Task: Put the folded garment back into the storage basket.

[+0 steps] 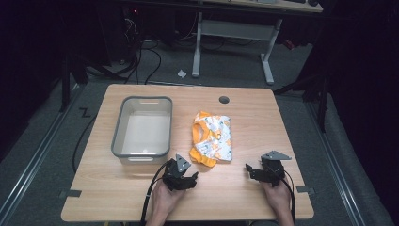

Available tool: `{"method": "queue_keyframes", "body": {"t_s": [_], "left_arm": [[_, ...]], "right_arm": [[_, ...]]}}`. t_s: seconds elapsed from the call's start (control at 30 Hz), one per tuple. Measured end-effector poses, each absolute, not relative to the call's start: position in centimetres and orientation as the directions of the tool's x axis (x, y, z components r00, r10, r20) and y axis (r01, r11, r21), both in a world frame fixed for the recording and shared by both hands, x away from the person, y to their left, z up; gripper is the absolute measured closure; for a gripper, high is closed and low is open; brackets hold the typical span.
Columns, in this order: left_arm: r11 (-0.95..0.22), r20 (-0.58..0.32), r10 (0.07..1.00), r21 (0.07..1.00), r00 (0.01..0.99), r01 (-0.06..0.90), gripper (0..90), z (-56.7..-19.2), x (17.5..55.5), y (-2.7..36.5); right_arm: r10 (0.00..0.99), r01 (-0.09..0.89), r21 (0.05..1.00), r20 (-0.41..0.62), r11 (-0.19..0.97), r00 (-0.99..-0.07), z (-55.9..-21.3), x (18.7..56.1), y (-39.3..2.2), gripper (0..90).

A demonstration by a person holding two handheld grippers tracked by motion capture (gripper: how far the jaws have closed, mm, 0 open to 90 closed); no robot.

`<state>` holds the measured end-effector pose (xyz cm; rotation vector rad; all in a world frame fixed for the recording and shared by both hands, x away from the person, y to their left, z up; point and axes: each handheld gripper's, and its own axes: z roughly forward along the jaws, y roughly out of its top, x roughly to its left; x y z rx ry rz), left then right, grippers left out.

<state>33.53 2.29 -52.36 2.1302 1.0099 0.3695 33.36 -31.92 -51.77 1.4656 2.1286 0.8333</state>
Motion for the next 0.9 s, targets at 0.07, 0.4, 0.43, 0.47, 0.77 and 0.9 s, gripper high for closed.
{"method": "queue_keyframes", "body": {"t_s": [0.07, 0.4, 0.43, 0.47, 0.77, 0.9], "left_arm": [[-0.419, -0.051, 0.759, 0.725, 0.650, 0.546, 28.9, -52.4, 33.5, 2.3], [-0.423, -0.050, 0.758, 0.721, 0.651, 0.548, 29.1, -52.2, 33.4, 2.3], [-0.419, -0.060, 0.756, 0.721, 0.652, 0.552, 28.5, -52.1, 33.4, 2.3], [-0.412, -0.067, 0.757, 0.724, 0.650, 0.554, 28.0, -52.0, 33.3, 2.3], [-0.396, -0.077, 0.752, 0.742, 0.655, 0.541, 27.0, -50.9, 33.4, 1.8], [-0.398, -0.082, 0.748, 0.739, 0.658, 0.544, 27.1, -50.7, 33.6, 1.6]], "right_arm": [[0.935, 0.681, 0.684, -0.008, 0.263, -0.354, -51.8, 33.4, -31.9, 23.8], [0.935, 0.682, 0.682, -0.007, 0.263, -0.354, -51.8, 33.4, -31.9, 23.8], [0.935, 0.682, 0.683, -0.007, 0.263, -0.354, -51.8, 33.4, -31.9, 23.8], [0.935, 0.682, 0.683, -0.007, 0.263, -0.354, -51.8, 33.4, -31.9, 23.8], [0.935, 0.681, 0.683, -0.008, 0.264, -0.355, -51.8, 33.4, -31.9, 23.8], [0.935, 0.680, 0.684, -0.008, 0.265, -0.356, -51.8, 33.4, -31.9, 23.8]]}}
